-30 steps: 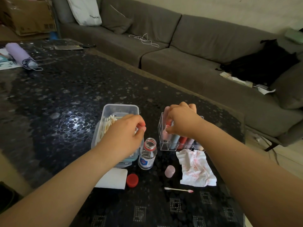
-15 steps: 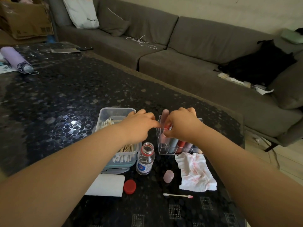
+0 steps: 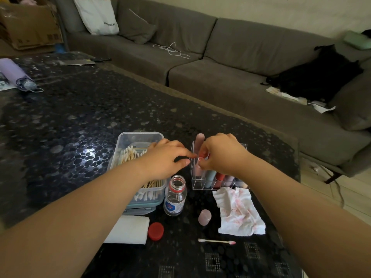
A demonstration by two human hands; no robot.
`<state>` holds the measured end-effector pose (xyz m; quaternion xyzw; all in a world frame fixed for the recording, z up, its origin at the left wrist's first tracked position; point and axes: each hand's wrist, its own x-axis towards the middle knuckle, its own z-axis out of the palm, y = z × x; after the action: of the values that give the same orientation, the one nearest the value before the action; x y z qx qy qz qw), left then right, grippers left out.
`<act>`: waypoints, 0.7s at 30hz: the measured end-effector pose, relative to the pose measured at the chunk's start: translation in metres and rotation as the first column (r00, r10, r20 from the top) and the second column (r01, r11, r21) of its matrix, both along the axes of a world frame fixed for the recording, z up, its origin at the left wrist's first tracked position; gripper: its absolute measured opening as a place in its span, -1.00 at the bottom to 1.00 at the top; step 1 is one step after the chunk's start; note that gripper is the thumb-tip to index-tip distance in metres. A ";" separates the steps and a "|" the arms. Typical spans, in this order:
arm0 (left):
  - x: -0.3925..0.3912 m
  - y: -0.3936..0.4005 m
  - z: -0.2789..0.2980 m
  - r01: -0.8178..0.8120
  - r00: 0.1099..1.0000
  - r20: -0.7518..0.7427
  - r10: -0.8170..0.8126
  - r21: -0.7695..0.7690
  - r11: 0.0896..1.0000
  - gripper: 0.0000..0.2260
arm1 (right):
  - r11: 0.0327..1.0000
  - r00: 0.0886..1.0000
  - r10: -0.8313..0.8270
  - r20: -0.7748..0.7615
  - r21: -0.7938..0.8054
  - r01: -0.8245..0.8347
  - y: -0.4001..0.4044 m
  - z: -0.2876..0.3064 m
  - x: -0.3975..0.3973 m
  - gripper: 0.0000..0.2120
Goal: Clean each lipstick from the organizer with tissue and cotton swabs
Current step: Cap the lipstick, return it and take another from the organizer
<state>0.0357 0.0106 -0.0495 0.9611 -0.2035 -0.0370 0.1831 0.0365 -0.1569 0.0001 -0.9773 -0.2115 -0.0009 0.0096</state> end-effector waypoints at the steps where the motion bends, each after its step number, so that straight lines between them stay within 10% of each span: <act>1: 0.000 0.000 0.001 0.011 1.000 0.015 -0.011 0.020 1.000 -0.72 | 1.000 1.000 -0.006 0.004 0.031 0.006 0.000 0.004 0.000 -0.85; 10: -0.002 0.001 0.000 -0.002 0.999 0.032 0.003 -0.006 1.000 -0.72 | 0.999 1.000 -0.015 -0.007 0.050 0.015 -0.001 0.035 -0.001 -0.82; 16: -0.036 0.010 0.038 -0.159 0.944 0.172 0.283 -0.515 0.843 -0.75 | 0.986 0.999 -0.020 -0.029 0.167 0.025 -0.008 0.063 -0.033 -0.84; 21: -0.125 0.005 0.061 -0.081 0.888 0.316 0.335 -0.609 0.789 -0.84 | 0.968 0.999 0.004 -0.049 0.252 0.008 -0.012 0.078 -0.081 -0.86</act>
<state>-0.0891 0.0154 0.0117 0.8615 -0.1288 0.2489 0.4234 -0.0450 -0.1690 0.0785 -0.9681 -0.2083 -0.0040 0.1391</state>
